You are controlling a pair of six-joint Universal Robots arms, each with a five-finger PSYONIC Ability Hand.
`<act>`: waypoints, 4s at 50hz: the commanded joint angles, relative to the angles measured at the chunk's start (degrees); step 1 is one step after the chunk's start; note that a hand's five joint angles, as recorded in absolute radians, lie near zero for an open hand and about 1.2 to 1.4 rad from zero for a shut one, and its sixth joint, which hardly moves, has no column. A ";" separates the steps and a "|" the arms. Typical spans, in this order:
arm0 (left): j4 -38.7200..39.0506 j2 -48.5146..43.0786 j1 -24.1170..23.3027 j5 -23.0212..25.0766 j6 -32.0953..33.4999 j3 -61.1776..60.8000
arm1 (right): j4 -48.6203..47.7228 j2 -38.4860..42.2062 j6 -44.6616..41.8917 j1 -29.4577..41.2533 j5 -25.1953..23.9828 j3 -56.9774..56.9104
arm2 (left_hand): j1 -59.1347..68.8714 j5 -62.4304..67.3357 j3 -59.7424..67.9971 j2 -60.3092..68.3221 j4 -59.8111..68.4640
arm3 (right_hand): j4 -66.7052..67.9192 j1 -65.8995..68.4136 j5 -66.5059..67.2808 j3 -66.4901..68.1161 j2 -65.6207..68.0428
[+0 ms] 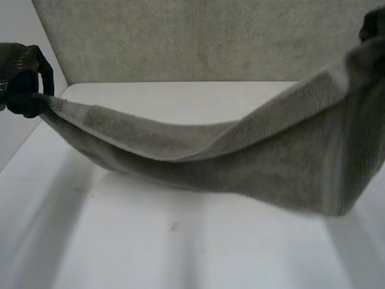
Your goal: Fold the towel.
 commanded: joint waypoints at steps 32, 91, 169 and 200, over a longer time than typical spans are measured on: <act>20.96 -38.64 -4.33 -5.89 -10.53 41.86 | -16.86 36.68 14.49 13.45 17.56 -44.73 | 12.36 12.03 10.43 10.23 10.22 | 2.99 3.72 3.27 3.55 3.75; 6.81 -0.15 3.32 4.30 9.95 -22.83 | -6.93 0.73 -19.70 -3.86 1.92 25.76 | 12.36 12.03 10.43 10.23 10.22 | 2.99 3.72 3.27 3.55 3.75; 7.07 -65.27 -5.65 -7.47 9.25 45.99 | -17.65 57.33 -0.28 8.53 21.96 -30.84 | -57.25 -57.59 -59.19 -59.39 -59.40 | -67.01 -66.28 -66.73 -66.45 -66.25; 24.56 -29.86 -10.65 -7.39 5.56 -3.30 | -32.32 27.45 -0.19 5.72 16.51 23.20 | -54.90 -55.24 -56.84 -57.03 -57.05 | -59.88 -59.16 -59.60 -59.32 -59.12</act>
